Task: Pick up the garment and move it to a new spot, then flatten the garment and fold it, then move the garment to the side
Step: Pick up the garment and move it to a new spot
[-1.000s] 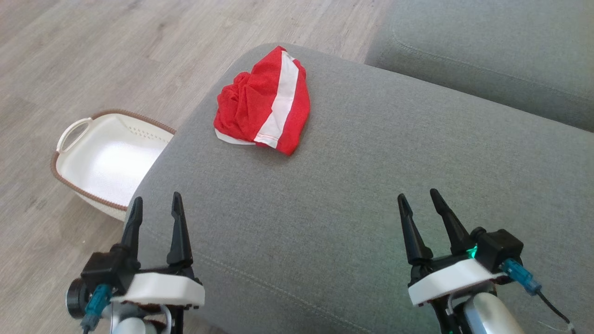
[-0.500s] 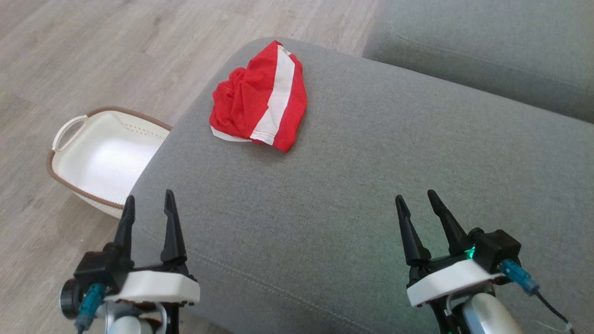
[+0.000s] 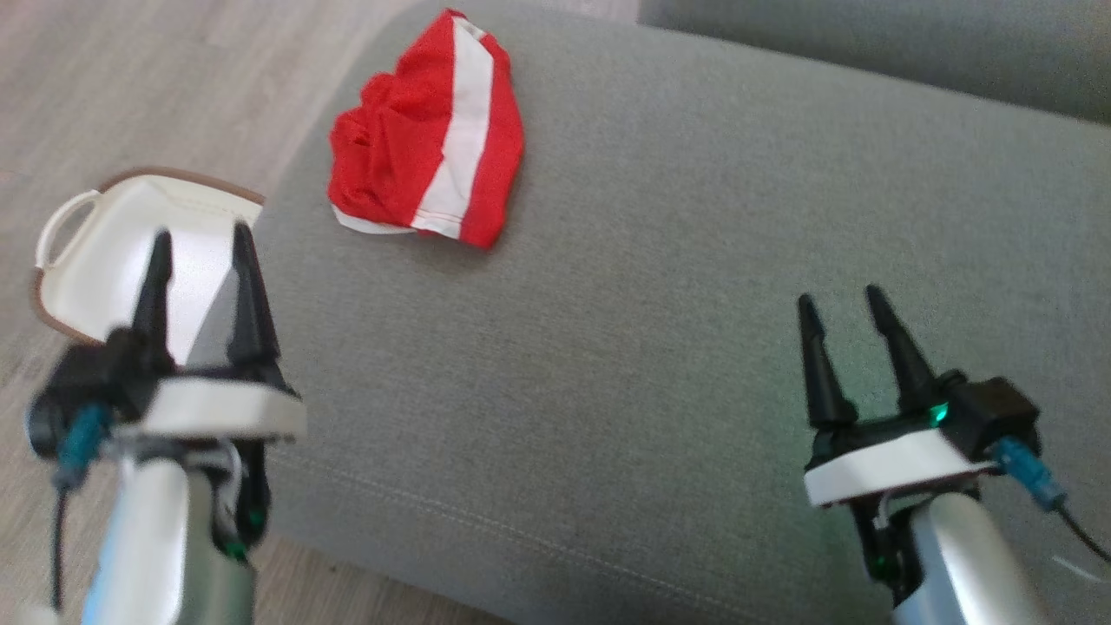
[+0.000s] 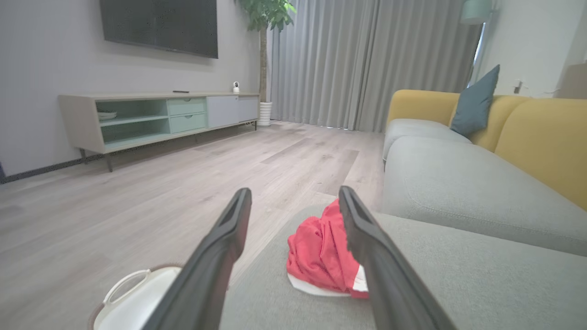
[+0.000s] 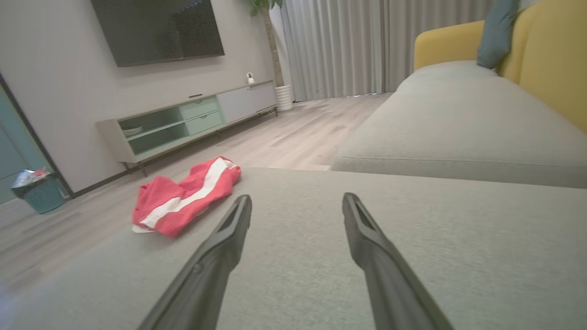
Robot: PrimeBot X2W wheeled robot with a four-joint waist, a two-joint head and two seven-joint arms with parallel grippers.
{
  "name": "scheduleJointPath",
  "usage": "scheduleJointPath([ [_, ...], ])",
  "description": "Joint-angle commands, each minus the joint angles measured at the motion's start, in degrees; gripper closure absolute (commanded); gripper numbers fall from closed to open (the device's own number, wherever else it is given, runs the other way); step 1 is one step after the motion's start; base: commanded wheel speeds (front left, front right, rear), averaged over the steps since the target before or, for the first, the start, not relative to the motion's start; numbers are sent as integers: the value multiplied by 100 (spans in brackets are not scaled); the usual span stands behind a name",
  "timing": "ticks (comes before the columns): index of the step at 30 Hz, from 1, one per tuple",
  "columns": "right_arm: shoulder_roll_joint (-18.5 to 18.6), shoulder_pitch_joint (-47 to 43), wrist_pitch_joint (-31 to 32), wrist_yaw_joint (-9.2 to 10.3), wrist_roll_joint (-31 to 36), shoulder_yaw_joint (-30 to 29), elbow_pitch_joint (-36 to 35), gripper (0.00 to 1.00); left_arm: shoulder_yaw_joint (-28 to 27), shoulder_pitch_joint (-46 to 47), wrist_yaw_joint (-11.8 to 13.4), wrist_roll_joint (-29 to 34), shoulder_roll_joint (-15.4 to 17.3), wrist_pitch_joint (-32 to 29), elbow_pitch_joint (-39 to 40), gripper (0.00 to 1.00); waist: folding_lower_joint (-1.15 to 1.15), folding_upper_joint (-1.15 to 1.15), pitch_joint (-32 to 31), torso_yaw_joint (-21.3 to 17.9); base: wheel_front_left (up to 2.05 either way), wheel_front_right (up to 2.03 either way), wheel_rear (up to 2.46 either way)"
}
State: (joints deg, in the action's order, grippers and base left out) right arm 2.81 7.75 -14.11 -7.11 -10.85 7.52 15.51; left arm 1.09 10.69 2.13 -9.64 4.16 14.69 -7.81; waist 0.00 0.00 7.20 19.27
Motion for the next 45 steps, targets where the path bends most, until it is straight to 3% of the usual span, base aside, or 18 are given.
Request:
scheduleJointPath([
  [1, 7, 229, 13, -37, 75, 46, -258, 0, -235, 446, -72, 67, 210, 31, 85, 0, 0, 0, 216, -177, 0, 0, 0],
  [6, 7, 354, 165, -37, 296, -417, -606, 0, -185, 1407, -451, 8, 500, -51, -822, 0, 0, 0, 582, -353, 0, 0, 0],
  [12, 7, 484, 417, -37, 566, -768, -1120, 0, 233, 2839, -855, -106, 876, -1028, -2409, 0, 0, 0, 1114, -531, 0, 0, 0],
  [18, 7, 560, 574, -37, 684, -794, -1458, 0, 753, 3657, -953, -323, 1048, -1617, -3414, 0, 0, 0, 1442, -655, 0, 0, 0],
  [27, 7, 713, 756, -37, 757, -716, -1883, 0, 2072, 4489, -960, -1393, 1441, -2245, -4456, 0, 0, 0, 1902, -944, 0, 0, 0],
  [31, 7, 750, 781, -37, 769, -711, -1997, 0, 2377, 4766, -960, -1644, 1640, -2399, -4885, 0, 0, 0, 2041, -1067, 0, 0, 0],
  [39, 7, 741, 753, -37, 759, -698, -2096, 0, 2806, 4971, -961, -2128, 1665, -2825, -5424, 0, 0, 0, 2154, -1245, 0, 0, 0],
  [40, 7, 735, 744, -37, 752, -695, -2089, 0, 2864, 4958, -961, -2199, 1655, -2874, -5443, 6, 0, 0, 2145, -1254, 0, 0, 0],
  [42, 7, 720, 725, -37, 734, -693, -2063, 0, 2967, 4924, -961, -2352, 1627, -2941, -5439, 100, 0, 0, 2107, -1262, 0, 0, 0],
  [45, 7, 713, 702, -37, 707, -686, -2020, 0, 3106, 4912, -961, -2523, 1694, -2865, -5381, 100, 0, 0, 2017, -1254, 0, 0, 0],
])
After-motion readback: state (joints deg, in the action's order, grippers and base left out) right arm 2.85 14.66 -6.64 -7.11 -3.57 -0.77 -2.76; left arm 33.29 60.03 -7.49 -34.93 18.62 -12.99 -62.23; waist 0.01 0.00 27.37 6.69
